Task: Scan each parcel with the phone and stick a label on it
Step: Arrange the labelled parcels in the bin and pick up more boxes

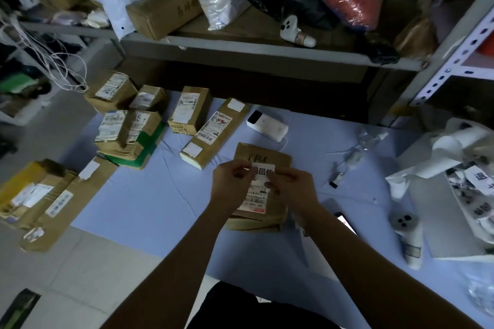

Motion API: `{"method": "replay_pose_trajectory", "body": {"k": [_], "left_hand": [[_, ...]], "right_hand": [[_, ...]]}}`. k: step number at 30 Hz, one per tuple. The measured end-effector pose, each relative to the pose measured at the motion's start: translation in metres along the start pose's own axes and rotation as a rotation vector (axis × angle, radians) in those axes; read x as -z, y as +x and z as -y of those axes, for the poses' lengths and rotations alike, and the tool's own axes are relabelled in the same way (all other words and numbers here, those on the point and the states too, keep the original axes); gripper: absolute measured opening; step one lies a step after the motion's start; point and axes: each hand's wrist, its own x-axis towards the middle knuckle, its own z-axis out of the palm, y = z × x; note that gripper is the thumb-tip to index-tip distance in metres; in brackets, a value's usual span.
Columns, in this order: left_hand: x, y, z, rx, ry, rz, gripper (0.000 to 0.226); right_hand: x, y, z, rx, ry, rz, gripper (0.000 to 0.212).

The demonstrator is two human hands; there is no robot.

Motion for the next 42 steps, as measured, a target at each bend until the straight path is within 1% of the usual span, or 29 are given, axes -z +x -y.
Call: {"method": "replay_pose_trajectory", "body": {"k": [2,3,5,6,7,9,10,12,14,16,17,18,19,21,22,24,27,29,30,32,34,35,37,39,40,42], "left_hand": [[0.003,0.020,0.008,-0.083,0.083,0.035,0.014],[0.003,0.030,0.012,-0.103,0.083,0.066,0.016],[0.002,0.047,0.019,-0.154,0.127,0.142,0.024],[0.000,0.055,0.024,-0.227,0.201,0.159,0.026],[-0.001,0.064,0.027,-0.311,0.278,0.164,0.024],[-0.005,0.077,0.028,-0.423,0.327,0.131,0.013],[-0.006,0.085,0.030,-0.437,0.316,0.130,0.010],[-0.008,0.098,0.033,-0.428,0.309,0.158,0.012],[-0.010,0.104,0.035,-0.421,0.372,0.204,0.014],[-0.011,0.106,0.034,-0.385,0.432,0.226,0.011],[-0.012,0.107,0.033,-0.361,0.443,0.217,0.020],[-0.012,0.107,0.033,-0.361,0.459,0.212,0.032],[-0.012,0.110,0.034,-0.399,0.503,0.216,0.037],[-0.010,0.115,0.038,-0.537,0.603,0.267,0.028],[-0.007,0.119,0.042,-0.594,0.612,0.300,0.021],[-0.001,0.124,0.051,-0.643,0.584,0.333,0.015],[0.008,0.126,0.064,-0.577,0.479,0.287,0.012],[0.011,0.123,0.074,-0.535,0.373,0.243,0.014],[0.013,0.120,0.078,-0.499,0.308,0.239,0.021],[0.016,0.109,0.087,-0.361,0.141,0.280,0.034],[0.019,0.094,0.096,-0.164,0.008,0.342,0.039],[0.021,0.085,0.101,-0.077,-0.024,0.382,0.040],[0.024,0.067,0.110,0.017,-0.051,0.480,0.046],[0.027,0.049,0.116,0.029,-0.089,0.562,0.057],[0.030,0.038,0.117,0.020,-0.108,0.575,0.059],[0.043,0.017,0.119,0.005,-0.145,0.562,0.054]], "right_hand": [[-0.015,0.015,0.003,-0.047,-0.096,-0.076,0.011],[-0.022,0.022,0.005,-0.029,-0.197,-0.122,0.011],[-0.036,0.034,0.010,0.066,-0.446,-0.229,0.018],[-0.042,0.041,0.011,0.111,-0.545,-0.283,0.021],[-0.048,0.048,0.012,0.139,-0.616,-0.337,0.024],[-0.053,0.062,0.011,0.147,-0.734,-0.429,0.027],[-0.054,0.069,0.009,0.116,-0.780,-0.467,0.027],[-0.054,0.079,0.004,0.059,-0.849,-0.511,0.030],[-0.056,0.082,0.000,0.028,-0.866,-0.568,0.031],[-0.060,0.082,-0.002,0.015,-0.872,-0.638,0.026],[-0.062,0.082,-0.002,0.026,-0.879,-0.661,0.020],[-0.063,0.081,-0.002,0.048,-0.883,-0.679,0.018],[-0.062,0.080,-0.003,0.081,-0.889,-0.690,0.018],[-0.058,0.079,-0.005,0.164,-0.980,-0.654,0.005],[-0.055,0.077,-0.007,0.210,-1.043,-0.603,0.006],[-0.047,0.075,-0.011,0.263,-1.122,-0.509,0.016],[-0.039,0.065,-0.011,0.178,-1.099,-0.519,0.021],[-0.034,0.056,-0.012,0.139,-0.980,-0.522,0.025],[-0.034,0.049,-0.012,0.131,-0.885,-0.525,0.030],[-0.034,0.034,-0.015,0.078,-0.687,-0.542,0.049],[-0.035,0.019,-0.018,-0.024,-0.584,-0.531,0.065],[-0.035,0.012,-0.021,-0.058,-0.579,-0.510,0.066],[-0.036,-0.001,-0.025,-0.071,-0.599,-0.450,0.057],[-0.040,-0.010,-0.028,-0.049,-0.603,-0.408,0.050],[-0.043,-0.016,-0.030,-0.034,-0.606,-0.388,0.046],[-0.052,-0.030,-0.033,0.003,-0.620,-0.341,0.038]]}}
